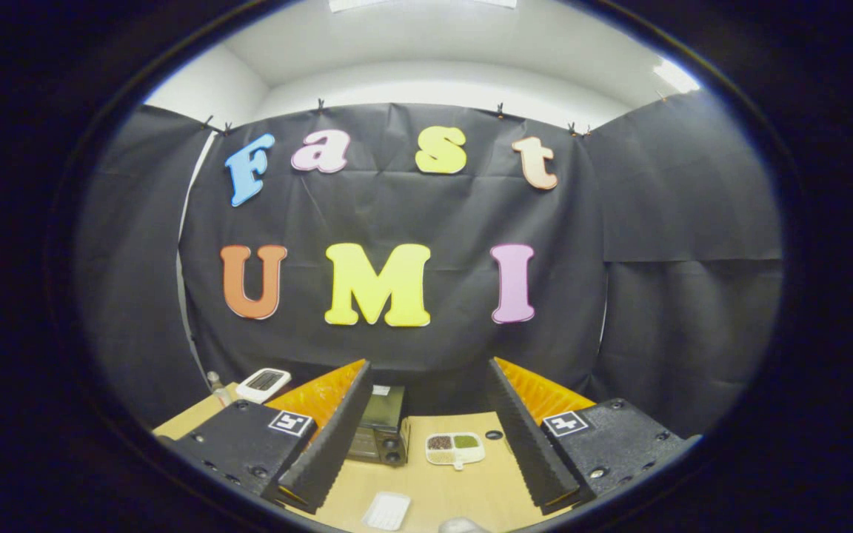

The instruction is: Open the toaster oven, put the food inside, and close the toaster oven door.

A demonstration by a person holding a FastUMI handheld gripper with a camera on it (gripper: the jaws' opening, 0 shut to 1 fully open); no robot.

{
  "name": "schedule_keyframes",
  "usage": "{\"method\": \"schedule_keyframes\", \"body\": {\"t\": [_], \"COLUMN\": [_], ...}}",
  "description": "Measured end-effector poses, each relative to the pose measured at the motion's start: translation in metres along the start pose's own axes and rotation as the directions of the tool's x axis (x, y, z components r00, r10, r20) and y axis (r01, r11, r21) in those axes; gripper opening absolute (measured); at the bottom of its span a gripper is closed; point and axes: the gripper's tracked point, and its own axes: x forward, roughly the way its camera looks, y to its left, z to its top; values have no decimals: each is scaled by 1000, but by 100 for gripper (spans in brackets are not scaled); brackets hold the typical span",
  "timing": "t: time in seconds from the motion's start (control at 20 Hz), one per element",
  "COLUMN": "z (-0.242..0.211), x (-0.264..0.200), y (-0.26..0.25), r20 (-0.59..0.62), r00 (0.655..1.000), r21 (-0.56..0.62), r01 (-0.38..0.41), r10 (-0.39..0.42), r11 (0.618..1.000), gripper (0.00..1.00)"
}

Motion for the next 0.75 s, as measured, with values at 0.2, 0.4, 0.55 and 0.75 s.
{"method": "schedule_keyframes", "body": {"t": [0.2, 0.4, 0.55, 0.75], "z": [-3, -8, -10, -8], "x": [-12, -16, -18, -19], "y": [-16, -28, -29, -29], "r20": [8, -12, -22, -17], "r00": [1000, 1000, 1000, 1000], "r21": [12, 10, 9, 13], "r01": [3, 16, 18, 18], "r10": [-3, -16, -18, -17], "r11": [1000, 1000, 1000, 1000], "gripper": [98, 98, 98, 98]}}
